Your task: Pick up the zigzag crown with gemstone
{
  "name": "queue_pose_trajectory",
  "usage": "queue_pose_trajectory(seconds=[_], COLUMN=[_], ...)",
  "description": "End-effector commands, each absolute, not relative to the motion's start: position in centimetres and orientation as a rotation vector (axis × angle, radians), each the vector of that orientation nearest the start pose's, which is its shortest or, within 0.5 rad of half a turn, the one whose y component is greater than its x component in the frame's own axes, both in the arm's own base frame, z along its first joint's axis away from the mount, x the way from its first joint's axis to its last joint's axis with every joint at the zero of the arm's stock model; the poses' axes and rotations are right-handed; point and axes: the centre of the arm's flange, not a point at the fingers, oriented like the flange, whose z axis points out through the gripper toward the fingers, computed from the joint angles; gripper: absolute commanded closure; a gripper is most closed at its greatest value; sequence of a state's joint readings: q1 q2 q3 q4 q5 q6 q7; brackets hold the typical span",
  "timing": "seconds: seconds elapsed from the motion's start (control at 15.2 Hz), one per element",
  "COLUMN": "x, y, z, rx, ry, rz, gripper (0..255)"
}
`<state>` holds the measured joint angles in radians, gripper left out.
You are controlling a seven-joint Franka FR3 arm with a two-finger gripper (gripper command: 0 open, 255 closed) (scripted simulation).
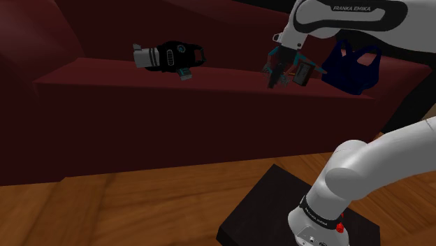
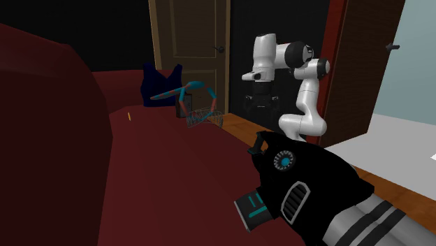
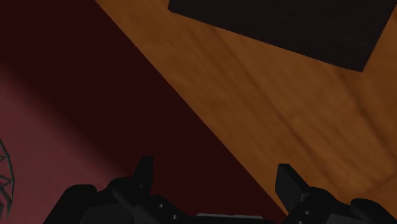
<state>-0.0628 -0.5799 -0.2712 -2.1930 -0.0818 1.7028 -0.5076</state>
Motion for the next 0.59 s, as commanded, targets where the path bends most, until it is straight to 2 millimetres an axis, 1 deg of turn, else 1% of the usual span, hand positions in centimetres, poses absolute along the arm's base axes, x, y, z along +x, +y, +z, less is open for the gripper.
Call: queue_pose_trajectory(seconds=[0.0,0.53], x=[36.1,39.3], y=[-18.3,-27.9], z=[60.7,63.2], rx=[-3.084,-3.063], ry=[-0.373,-0.495], rz=[-0.161,-0.229], gripper=[0,0])
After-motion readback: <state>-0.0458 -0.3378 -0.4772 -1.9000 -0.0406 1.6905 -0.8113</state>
